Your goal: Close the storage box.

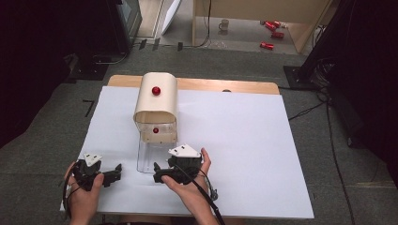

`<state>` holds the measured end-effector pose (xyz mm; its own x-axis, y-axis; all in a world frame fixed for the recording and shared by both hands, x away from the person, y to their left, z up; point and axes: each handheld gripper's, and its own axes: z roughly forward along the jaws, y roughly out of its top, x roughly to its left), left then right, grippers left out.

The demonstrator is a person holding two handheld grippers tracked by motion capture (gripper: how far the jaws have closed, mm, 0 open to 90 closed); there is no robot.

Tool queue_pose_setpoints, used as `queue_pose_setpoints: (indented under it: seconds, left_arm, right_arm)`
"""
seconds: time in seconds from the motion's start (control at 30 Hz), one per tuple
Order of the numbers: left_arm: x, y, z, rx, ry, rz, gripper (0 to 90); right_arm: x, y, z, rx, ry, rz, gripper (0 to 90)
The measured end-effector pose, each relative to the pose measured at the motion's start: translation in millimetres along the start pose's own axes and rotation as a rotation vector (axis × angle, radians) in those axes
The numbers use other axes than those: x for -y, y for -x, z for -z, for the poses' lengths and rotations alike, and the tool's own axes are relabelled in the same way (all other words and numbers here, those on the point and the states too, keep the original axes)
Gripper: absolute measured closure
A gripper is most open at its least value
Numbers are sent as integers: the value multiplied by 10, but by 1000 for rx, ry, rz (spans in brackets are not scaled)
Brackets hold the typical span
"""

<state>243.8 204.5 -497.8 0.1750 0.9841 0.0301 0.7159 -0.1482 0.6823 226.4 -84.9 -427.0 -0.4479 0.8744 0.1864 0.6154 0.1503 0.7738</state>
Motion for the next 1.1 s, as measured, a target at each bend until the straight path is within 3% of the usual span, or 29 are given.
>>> queue_pose_setpoints:
  seconds: [0.57,1.1]
  left_arm:
    - [-2,1,0,-1,-3,-1,0]
    - [-2,4,-1,-1,-2,2,0]
  right_arm:
    - [353,-82,-6,-10,-29,-46,0]
    - [546,-172,-157,16,-69,-45,0]
